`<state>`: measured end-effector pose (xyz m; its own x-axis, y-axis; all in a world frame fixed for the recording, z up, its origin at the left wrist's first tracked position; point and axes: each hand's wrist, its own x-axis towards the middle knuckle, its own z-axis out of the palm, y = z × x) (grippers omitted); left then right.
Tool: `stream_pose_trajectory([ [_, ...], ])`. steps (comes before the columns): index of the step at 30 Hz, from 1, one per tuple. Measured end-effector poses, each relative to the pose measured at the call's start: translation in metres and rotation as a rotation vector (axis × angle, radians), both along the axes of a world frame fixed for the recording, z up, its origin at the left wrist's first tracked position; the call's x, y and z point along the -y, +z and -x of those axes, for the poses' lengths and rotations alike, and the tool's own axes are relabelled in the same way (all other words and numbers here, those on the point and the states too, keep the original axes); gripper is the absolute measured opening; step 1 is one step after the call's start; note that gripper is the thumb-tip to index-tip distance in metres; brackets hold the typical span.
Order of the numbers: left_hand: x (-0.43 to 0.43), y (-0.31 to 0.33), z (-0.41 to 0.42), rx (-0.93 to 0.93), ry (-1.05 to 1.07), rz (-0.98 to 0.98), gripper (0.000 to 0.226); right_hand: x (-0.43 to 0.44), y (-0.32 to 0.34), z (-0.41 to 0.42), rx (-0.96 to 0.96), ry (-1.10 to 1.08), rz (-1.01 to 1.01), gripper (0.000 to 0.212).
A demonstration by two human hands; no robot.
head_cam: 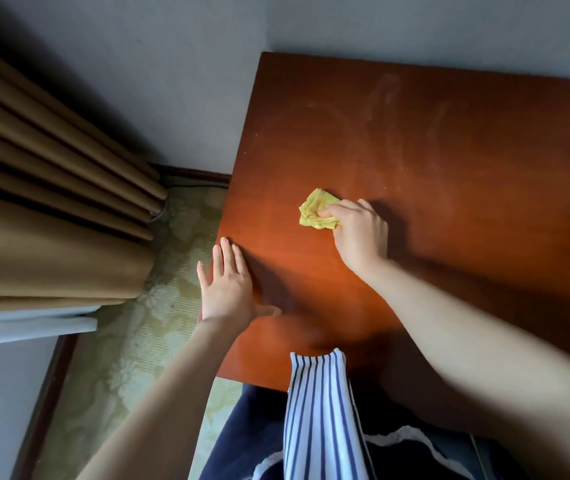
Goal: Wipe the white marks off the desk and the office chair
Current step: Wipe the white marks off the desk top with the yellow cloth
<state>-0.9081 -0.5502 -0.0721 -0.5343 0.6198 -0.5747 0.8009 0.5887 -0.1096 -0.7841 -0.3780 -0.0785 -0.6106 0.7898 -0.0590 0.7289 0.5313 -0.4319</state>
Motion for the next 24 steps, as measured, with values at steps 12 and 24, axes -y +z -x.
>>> stream_pose_trajectory([
  [12,-0.004,0.009,0.000,0.014,-0.074,-0.014,0.132,0.124,0.010,-0.049,-0.040,0.058,-0.066,0.041],
  [24,-0.027,0.000,-0.032,0.422,-0.251,-0.351,0.111,0.164,0.009,-0.123,-0.090,0.110,-0.065,0.038],
])
